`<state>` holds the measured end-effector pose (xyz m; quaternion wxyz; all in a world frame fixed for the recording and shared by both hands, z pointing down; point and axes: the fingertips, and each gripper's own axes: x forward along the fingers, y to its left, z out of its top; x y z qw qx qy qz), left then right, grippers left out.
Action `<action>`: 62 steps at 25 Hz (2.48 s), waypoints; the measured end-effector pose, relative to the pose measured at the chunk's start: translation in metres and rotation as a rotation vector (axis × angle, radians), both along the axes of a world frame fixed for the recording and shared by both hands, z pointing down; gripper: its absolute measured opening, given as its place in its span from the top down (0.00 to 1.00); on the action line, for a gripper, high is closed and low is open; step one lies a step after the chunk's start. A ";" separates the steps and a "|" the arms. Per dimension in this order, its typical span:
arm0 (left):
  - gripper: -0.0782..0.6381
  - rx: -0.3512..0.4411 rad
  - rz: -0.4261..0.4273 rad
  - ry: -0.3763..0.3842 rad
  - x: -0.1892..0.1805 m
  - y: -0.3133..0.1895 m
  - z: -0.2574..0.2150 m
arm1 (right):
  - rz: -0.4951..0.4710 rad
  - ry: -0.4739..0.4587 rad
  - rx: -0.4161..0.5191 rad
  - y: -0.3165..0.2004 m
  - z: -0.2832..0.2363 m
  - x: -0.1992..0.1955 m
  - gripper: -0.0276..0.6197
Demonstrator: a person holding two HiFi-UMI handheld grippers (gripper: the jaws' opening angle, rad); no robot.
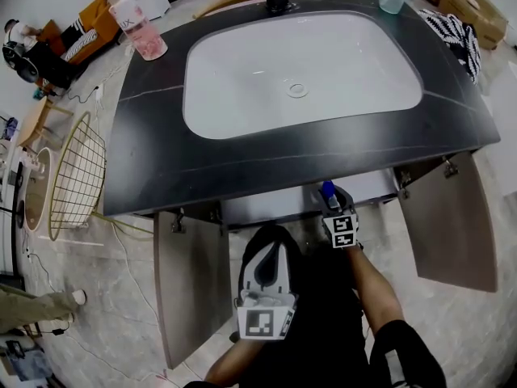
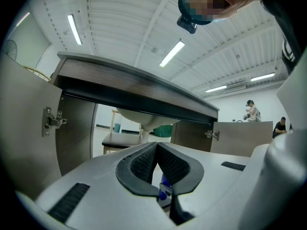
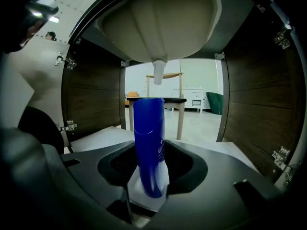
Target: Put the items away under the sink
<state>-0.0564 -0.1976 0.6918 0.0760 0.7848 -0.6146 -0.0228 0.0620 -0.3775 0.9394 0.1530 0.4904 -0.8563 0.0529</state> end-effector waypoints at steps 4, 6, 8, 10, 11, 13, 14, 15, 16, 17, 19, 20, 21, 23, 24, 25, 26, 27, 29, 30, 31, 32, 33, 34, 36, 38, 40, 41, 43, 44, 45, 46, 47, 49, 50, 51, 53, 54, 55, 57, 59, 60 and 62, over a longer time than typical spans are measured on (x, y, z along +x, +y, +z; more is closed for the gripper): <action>0.87 0.003 0.013 -0.025 0.001 -0.001 0.003 | 0.000 0.006 -0.017 -0.001 0.012 0.000 0.71; 0.87 -0.004 0.002 0.014 0.003 -0.002 0.001 | 0.003 0.005 -0.024 -0.001 0.017 0.001 0.71; 0.87 -0.013 -0.003 0.028 0.003 -0.003 0.001 | 0.004 0.003 -0.023 -0.001 0.018 0.001 0.71; 0.87 -0.009 0.004 0.004 0.002 -0.003 0.003 | 0.004 -0.002 -0.022 -0.002 0.019 0.001 0.71; 0.87 -0.005 0.008 -0.006 0.002 -0.003 0.005 | 0.004 -0.002 -0.022 -0.002 0.019 0.001 0.71; 0.87 -0.004 0.009 -0.002 0.003 -0.004 0.005 | 0.005 0.000 -0.021 -0.001 0.019 0.001 0.71; 0.87 -0.009 0.005 0.015 0.004 -0.004 0.004 | 0.005 0.003 -0.022 -0.001 0.020 0.001 0.71; 0.87 -0.013 0.005 0.024 0.005 -0.005 0.004 | 0.006 0.006 -0.024 -0.001 0.020 0.001 0.71; 0.87 -0.012 0.012 0.010 0.005 -0.004 0.005 | 0.006 0.009 -0.027 -0.002 0.019 0.001 0.71; 0.87 -0.009 0.023 -0.015 0.005 -0.003 0.006 | 0.007 0.010 -0.030 -0.002 0.019 0.001 0.71; 0.87 -0.015 0.028 -0.020 0.005 -0.001 0.008 | 0.009 0.012 -0.038 -0.002 0.019 0.003 0.71; 0.87 -0.022 0.023 0.000 0.005 -0.001 0.008 | 0.011 0.012 -0.042 -0.002 0.020 0.004 0.71; 0.87 -0.024 0.020 0.010 0.005 0.000 0.007 | 0.012 0.014 -0.047 -0.001 0.020 0.004 0.70; 0.87 -0.019 0.016 0.022 0.004 0.000 0.006 | 0.014 0.019 -0.059 -0.002 0.022 0.004 0.70; 0.87 -0.017 0.013 0.030 0.004 0.000 0.005 | 0.016 0.021 -0.066 -0.002 0.022 0.004 0.70; 0.87 -0.014 0.012 0.031 0.004 0.001 0.005 | 0.016 0.022 -0.072 -0.002 0.022 0.004 0.69; 0.87 -0.009 0.014 0.023 0.003 0.001 0.005 | 0.015 0.022 -0.078 -0.001 0.022 0.004 0.68; 0.87 -0.005 0.016 0.016 0.003 0.002 0.006 | 0.014 0.023 -0.082 0.000 0.022 0.004 0.68; 0.87 -0.006 0.013 0.035 0.002 0.004 0.004 | 0.014 0.029 -0.086 0.001 0.022 0.005 0.67; 0.87 -0.010 0.009 0.051 0.001 0.005 0.003 | 0.019 0.031 -0.089 0.001 0.022 0.005 0.66; 0.87 -0.013 0.007 0.060 0.000 0.006 0.003 | 0.026 0.030 -0.092 0.001 0.021 0.006 0.65; 0.87 -0.011 0.006 0.062 -0.002 0.007 0.002 | 0.034 0.028 -0.096 0.001 0.021 0.006 0.64; 0.87 -0.006 0.006 0.060 -0.004 0.008 0.002 | 0.040 0.026 -0.100 0.001 0.020 0.007 0.64; 0.87 0.000 0.007 0.057 -0.006 0.009 0.001 | 0.045 0.024 -0.104 0.002 0.019 0.008 0.64; 0.87 0.007 0.007 0.061 -0.010 0.010 -0.001 | 0.059 0.020 -0.112 0.006 0.017 0.011 0.64; 0.87 0.013 0.007 0.071 -0.014 0.012 -0.003 | 0.079 0.012 -0.121 0.012 0.014 0.016 0.63; 0.87 0.019 0.013 0.077 -0.016 0.014 -0.004 | 0.099 0.007 -0.130 0.019 0.010 0.021 0.63; 0.87 0.022 0.020 0.074 -0.017 0.015 -0.003 | 0.106 0.008 -0.136 0.023 0.008 0.022 0.63; 0.87 0.031 0.040 0.053 -0.019 0.017 0.000 | 0.115 0.009 -0.154 0.032 0.005 0.023 0.63; 0.87 0.036 0.048 0.047 -0.020 0.019 0.000 | 0.119 0.008 -0.166 0.037 0.004 0.022 0.64; 0.87 0.036 0.051 0.054 -0.020 0.020 0.000 | 0.125 0.007 -0.181 0.042 0.003 0.022 0.66; 0.87 0.033 0.052 0.068 -0.021 0.021 -0.001 | 0.131 0.005 -0.196 0.047 0.003 0.022 0.69; 0.87 0.028 0.056 0.076 -0.021 0.022 -0.001 | 0.138 0.003 -0.214 0.051 0.003 0.022 0.71; 0.87 0.023 0.063 0.074 -0.022 0.022 -0.003 | 0.146 0.000 -0.255 0.058 0.003 0.021 0.77; 0.87 0.020 0.067 0.066 -0.024 0.022 -0.004 | 0.147 0.000 -0.276 0.061 0.002 0.020 0.79; 0.87 0.015 0.075 0.047 -0.025 0.023 -0.003 | 0.147 0.002 -0.295 0.067 0.000 0.019 0.82; 0.87 0.003 0.089 0.022 -0.024 0.022 -0.003 | 0.146 0.002 -0.324 0.076 -0.006 0.021 0.87; 0.87 -0.007 0.086 0.038 -0.023 0.019 -0.006 | 0.147 0.000 -0.335 0.079 -0.011 0.022 0.89; 0.87 -0.018 0.081 0.055 -0.023 0.016 -0.009 | 0.149 -0.004 -0.348 0.082 -0.016 0.023 0.90; 0.87 -0.035 0.078 0.071 -0.024 0.012 -0.017 | 0.159 -0.012 -0.384 0.089 -0.025 0.025 0.91; 0.87 -0.059 0.086 0.081 -0.022 0.013 -0.027 | 0.172 -0.016 -0.427 0.100 -0.034 0.029 0.92; 0.87 -0.073 0.091 0.087 -0.021 0.015 -0.033 | 0.179 -0.015 -0.448 0.107 -0.040 0.032 0.92; 0.87 -0.096 0.106 0.087 -0.017 0.018 -0.049 | 0.188 -0.014 -0.484 0.119 -0.056 0.034 0.93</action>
